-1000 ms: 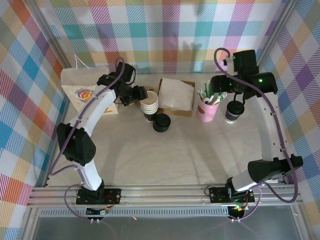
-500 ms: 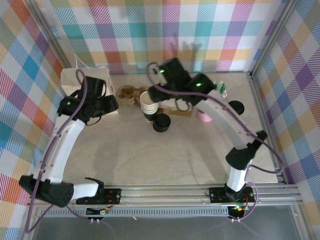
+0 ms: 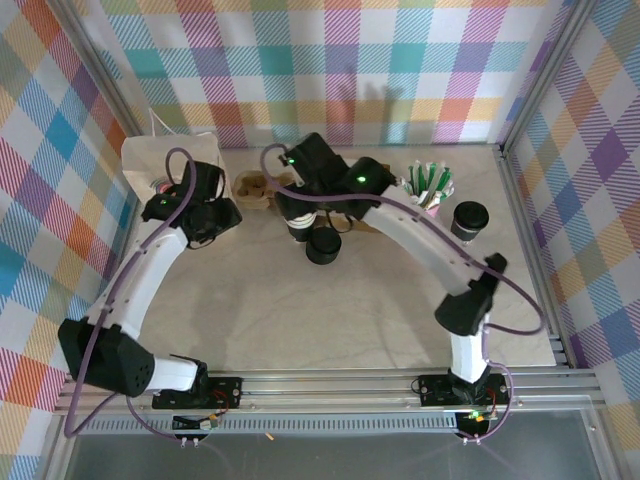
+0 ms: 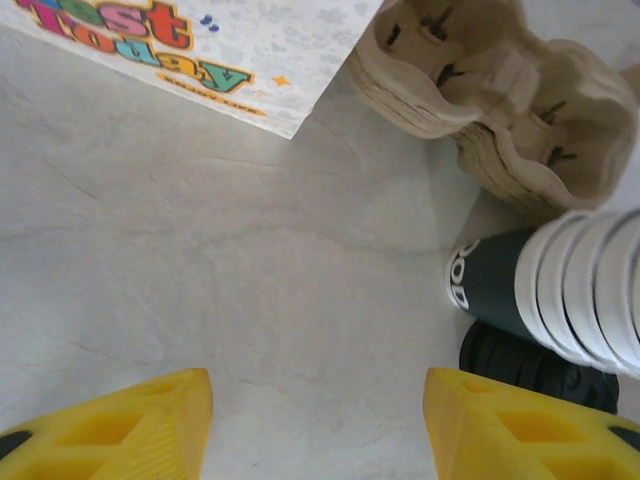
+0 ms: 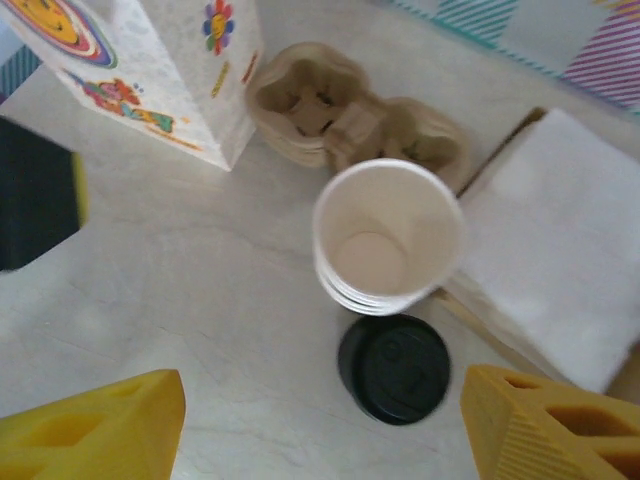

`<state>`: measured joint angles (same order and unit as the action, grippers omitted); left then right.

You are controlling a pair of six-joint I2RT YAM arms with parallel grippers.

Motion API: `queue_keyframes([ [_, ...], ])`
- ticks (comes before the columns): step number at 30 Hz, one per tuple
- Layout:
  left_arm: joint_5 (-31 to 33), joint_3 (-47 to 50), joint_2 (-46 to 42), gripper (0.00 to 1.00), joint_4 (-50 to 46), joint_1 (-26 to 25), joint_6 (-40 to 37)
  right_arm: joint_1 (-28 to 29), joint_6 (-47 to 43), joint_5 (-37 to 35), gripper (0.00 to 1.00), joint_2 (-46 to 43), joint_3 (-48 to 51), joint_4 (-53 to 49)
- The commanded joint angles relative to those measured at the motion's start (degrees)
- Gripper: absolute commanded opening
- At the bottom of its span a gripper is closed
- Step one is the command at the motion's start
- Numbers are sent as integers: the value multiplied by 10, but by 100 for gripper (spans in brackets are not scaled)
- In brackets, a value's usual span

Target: Pack the takeout coffee

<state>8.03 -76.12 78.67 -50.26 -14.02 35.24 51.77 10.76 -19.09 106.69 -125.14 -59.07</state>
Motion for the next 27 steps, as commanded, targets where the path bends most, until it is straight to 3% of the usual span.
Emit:
queue_keyframes([
  [1,30,10,30,58,79,-14,88,-22,-20,-41,72,-81,43,19],
  [7,111,-25,117,59,117,-41,190,-51,-50,-34,71,-109,44,0],
  [11,160,-59,181,60,124,-63,256,-84,-72,7,72,-114,57,11],
  [15,180,-88,228,60,122,-73,322,-129,-59,79,71,-105,45,6],
  [27,203,-211,360,62,57,-78,426,-164,-58,132,72,-141,104,13],
])
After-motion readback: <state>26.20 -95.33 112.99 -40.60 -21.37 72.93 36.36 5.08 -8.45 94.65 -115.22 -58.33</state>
